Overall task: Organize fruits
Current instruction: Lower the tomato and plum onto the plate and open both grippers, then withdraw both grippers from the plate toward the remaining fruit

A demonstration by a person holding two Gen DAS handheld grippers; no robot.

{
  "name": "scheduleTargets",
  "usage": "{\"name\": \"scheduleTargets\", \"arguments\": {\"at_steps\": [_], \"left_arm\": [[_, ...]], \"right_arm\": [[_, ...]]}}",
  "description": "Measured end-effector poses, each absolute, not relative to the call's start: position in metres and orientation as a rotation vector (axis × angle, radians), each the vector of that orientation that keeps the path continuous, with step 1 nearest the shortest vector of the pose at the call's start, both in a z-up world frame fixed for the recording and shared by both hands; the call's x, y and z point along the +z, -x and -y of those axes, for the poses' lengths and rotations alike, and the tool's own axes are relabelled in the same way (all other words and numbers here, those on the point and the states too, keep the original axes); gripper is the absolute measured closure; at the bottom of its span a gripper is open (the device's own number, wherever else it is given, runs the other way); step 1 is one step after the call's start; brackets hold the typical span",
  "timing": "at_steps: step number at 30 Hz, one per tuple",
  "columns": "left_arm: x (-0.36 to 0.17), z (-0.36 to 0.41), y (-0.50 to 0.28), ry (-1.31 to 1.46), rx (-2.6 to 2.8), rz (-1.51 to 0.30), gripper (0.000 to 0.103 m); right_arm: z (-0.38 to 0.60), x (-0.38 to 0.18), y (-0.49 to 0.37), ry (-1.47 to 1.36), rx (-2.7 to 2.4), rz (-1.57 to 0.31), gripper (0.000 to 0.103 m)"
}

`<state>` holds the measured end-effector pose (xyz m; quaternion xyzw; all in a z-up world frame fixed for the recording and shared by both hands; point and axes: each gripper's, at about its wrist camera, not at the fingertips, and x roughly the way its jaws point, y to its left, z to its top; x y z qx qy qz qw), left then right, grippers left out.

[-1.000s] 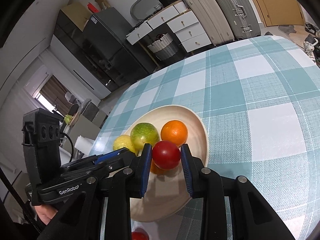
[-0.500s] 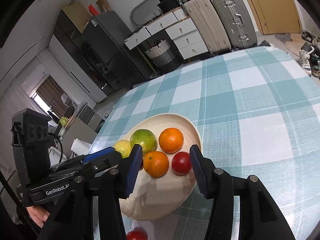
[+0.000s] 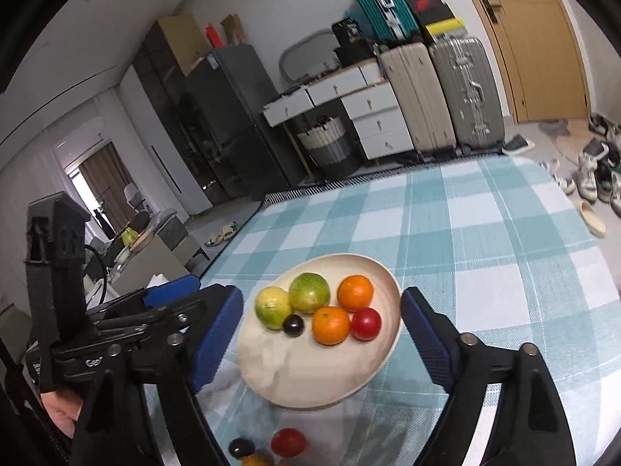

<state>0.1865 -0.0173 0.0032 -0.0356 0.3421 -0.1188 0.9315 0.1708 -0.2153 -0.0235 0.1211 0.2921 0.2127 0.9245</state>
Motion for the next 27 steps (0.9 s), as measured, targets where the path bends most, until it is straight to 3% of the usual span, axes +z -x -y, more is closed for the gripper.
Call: {"name": "scheduleTargets", "arguments": {"at_steps": [3, 6, 8, 10, 27], "left_arm": [[0.011, 0.014, -0.173, 0.074, -0.229, -0.685, 0.020], [0.018, 0.012, -0.161, 0.064, -0.213, -0.669, 0.017], [0.023, 0.010, -0.151, 0.062, -0.205, -0.652, 0.012], [0.028, 0.008, -0.142, 0.062, -0.183, -0.635, 0.001], [0.029, -0.009, -0.090, 0.088, -0.135, -0.598, 0.001]], "right_arm": [[0.213, -0.016, -0.158, -0.238, 0.449, -0.573, 0.014], [0.212, -0.009, -0.148, -0.225, 0.438, -0.543, 0.001], [0.213, -0.004, -0.139, -0.226, 0.434, -0.511, 0.000], [0.214, -0.001, -0.132, -0.228, 0.427, -0.497, 0.000], [0.210, 0.004, -0.091, -0.155, 0.379, -0.500, 0.000]]}}
